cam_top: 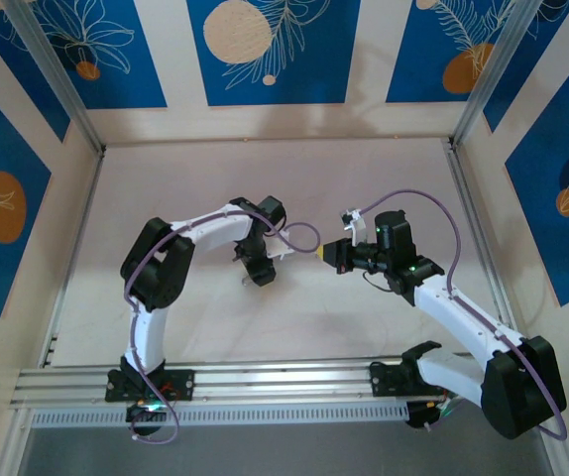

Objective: Unlock with the key

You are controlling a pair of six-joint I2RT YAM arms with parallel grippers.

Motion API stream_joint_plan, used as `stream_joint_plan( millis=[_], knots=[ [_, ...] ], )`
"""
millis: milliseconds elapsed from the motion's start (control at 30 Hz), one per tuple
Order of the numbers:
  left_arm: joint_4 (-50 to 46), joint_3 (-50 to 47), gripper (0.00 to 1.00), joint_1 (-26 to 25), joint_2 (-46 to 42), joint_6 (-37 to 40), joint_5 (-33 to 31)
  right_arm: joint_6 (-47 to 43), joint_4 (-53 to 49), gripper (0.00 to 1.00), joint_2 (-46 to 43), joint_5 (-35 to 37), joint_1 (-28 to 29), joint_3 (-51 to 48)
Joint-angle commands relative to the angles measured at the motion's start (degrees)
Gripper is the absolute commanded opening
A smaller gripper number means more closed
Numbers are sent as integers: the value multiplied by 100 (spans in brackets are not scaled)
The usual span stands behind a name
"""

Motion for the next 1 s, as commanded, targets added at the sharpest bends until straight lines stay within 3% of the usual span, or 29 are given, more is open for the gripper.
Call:
stream_joint_plan(
  millis=[0,633,967],
  knots=[
    [-81,153,51,-93,-11,-268,176,-3,-89,0,-119,30,-42,-44],
    [22,30,51,-90,267,-218,-315,-4,-124,0,-167,6,-46,-36],
    [215,-197,37,-92,214,-196,-410,-8,-128,0,-164,6,-47,-29]
  ],
)
